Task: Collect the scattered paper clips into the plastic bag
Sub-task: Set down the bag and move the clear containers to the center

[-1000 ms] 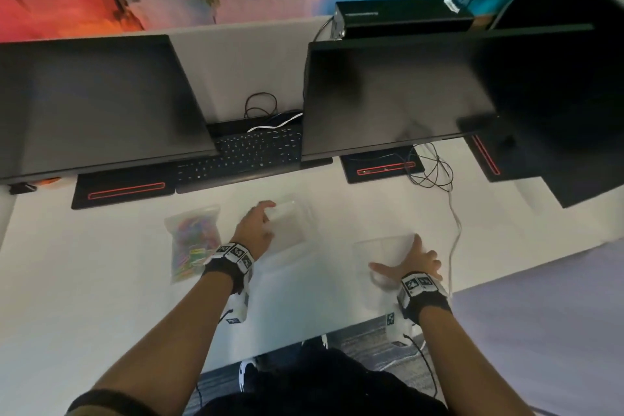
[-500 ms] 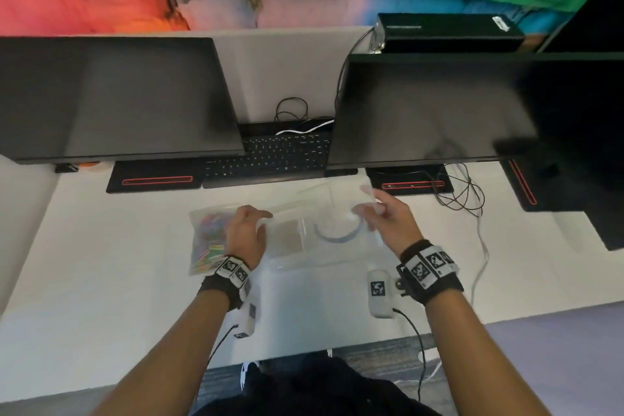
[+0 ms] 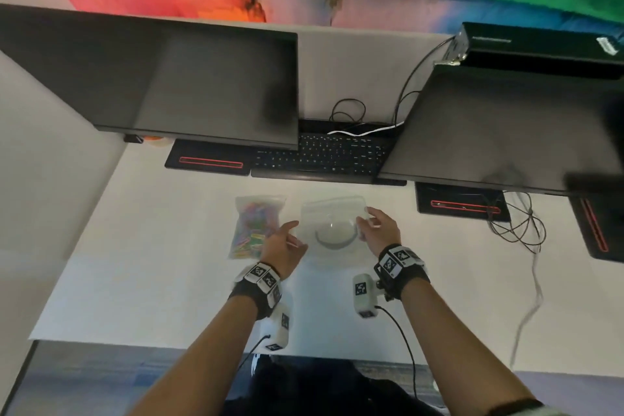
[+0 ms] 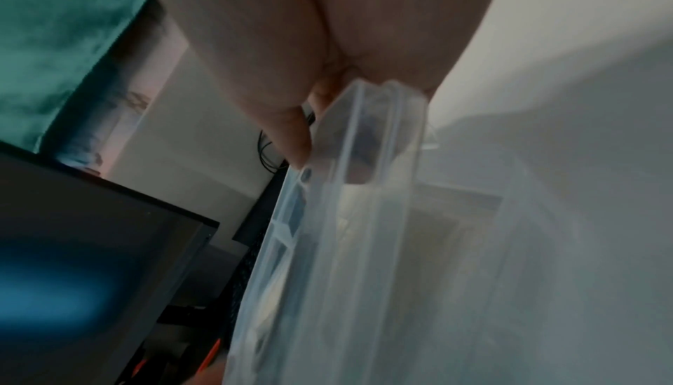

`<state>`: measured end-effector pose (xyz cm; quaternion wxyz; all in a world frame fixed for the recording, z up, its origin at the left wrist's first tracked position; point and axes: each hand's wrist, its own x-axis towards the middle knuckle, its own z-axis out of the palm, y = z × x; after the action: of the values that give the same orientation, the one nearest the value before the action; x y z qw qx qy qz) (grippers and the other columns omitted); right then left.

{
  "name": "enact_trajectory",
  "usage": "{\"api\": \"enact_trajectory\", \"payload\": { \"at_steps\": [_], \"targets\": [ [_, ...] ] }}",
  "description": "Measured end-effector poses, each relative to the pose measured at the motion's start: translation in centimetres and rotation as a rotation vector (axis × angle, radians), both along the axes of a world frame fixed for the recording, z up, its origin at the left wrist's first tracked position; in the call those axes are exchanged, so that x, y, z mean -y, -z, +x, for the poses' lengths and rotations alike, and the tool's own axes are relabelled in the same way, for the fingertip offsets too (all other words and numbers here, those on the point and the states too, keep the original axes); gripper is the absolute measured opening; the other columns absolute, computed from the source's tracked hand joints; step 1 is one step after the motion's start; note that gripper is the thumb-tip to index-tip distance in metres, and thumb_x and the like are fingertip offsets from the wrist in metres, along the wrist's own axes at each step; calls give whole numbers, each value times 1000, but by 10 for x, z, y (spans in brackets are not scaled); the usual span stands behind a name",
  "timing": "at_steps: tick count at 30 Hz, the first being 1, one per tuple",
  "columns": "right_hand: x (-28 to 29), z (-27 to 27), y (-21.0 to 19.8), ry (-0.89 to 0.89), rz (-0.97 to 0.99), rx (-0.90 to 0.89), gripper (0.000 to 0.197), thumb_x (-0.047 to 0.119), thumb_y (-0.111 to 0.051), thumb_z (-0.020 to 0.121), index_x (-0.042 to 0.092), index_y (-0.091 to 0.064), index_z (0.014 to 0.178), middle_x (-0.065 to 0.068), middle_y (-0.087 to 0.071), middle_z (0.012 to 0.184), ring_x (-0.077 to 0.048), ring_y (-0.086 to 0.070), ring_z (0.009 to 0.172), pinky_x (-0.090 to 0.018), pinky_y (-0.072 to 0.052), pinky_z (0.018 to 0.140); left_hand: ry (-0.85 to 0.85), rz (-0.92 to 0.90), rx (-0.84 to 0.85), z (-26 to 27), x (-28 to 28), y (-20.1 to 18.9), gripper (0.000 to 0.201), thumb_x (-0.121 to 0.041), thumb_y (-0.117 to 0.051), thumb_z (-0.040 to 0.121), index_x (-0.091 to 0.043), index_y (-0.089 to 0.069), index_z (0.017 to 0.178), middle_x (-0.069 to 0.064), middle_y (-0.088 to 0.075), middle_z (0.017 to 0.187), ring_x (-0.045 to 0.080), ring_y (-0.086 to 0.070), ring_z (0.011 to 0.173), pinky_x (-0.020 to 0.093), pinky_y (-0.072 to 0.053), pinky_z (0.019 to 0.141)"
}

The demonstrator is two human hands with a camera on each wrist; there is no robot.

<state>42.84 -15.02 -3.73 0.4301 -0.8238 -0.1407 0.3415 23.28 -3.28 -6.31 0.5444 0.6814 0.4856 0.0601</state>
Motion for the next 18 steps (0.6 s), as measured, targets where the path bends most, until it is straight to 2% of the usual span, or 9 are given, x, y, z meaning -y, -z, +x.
{"api": "enact_trajectory", "payload": {
  "at_steps": [3, 5, 7, 9, 11, 14, 18],
  "targets": [
    [1, -2, -1, -20, -47, 105, 49, 29, -67, 86, 18, -55, 132, -5, -56, 118, -17, -58, 98, -25, -48, 89, -8, 10, -18, 4, 0, -3, 58, -9, -72, 85, -16, -50, 138, 1, -62, 81, 16, -61, 74, 36, -58, 83],
    [5, -2, 0, -98, -139, 242, 48, 23, -66, 88, 15, -54, 133, -7, -50, 123, -19, -55, 104, -26, -45, 93, -19, -7, -22, 7, -4, -3, 60, -11, -75, 84, -14, -50, 138, 0, -65, 81, 14, -61, 74, 32, -56, 83],
    [10, -2, 1, -153, -233, 345, 45, 17, -64, 88, 15, -56, 132, -9, -47, 127, -24, -53, 111, -28, -45, 98, -13, -23, -45, 8, -8, -2, 62, -17, -78, 81, -11, -52, 138, -2, -69, 81, 17, -66, 79, 32, -56, 87],
    [14, 1, 2, -145, -261, 345, 40, 14, -64, 88, 17, -60, 129, -10, -49, 125, -22, -57, 108, -24, -47, 91, -2, -31, -70, 10, -11, -3, 62, -22, -80, 80, -10, -55, 135, -3, -71, 77, 21, -70, 85, 36, -57, 91],
    [17, 7, 0, -114, -253, 328, 35, 15, -66, 87, 18, -66, 122, -9, -58, 117, -19, -60, 100, -19, -45, 82, -19, -46, -87, 12, -13, -3, 56, -22, -79, 81, -10, -58, 132, -1, -70, 76, 22, -73, 81, 41, -59, 89],
    [23, 13, -2, -114, -220, 338, 31, 14, -68, 85, 19, -69, 116, -7, -66, 109, -18, -63, 97, -19, -45, 83, -63, -107, -58, 17, -13, -5, 47, -16, -77, 83, -10, -59, 126, 2, -68, 80, 24, -73, 74, 45, -62, 79],
    [31, 15, -1, -146, -210, 306, 34, 11, -67, 85, 21, -68, 118, -3, -67, 108, -15, -62, 96, -20, -46, 88, -5, -25, -125, 21, -16, -7, 48, -23, -82, 77, -14, -62, 120, -3, -73, 75, 22, -74, 81, 42, -60, 86]
  ]
}}
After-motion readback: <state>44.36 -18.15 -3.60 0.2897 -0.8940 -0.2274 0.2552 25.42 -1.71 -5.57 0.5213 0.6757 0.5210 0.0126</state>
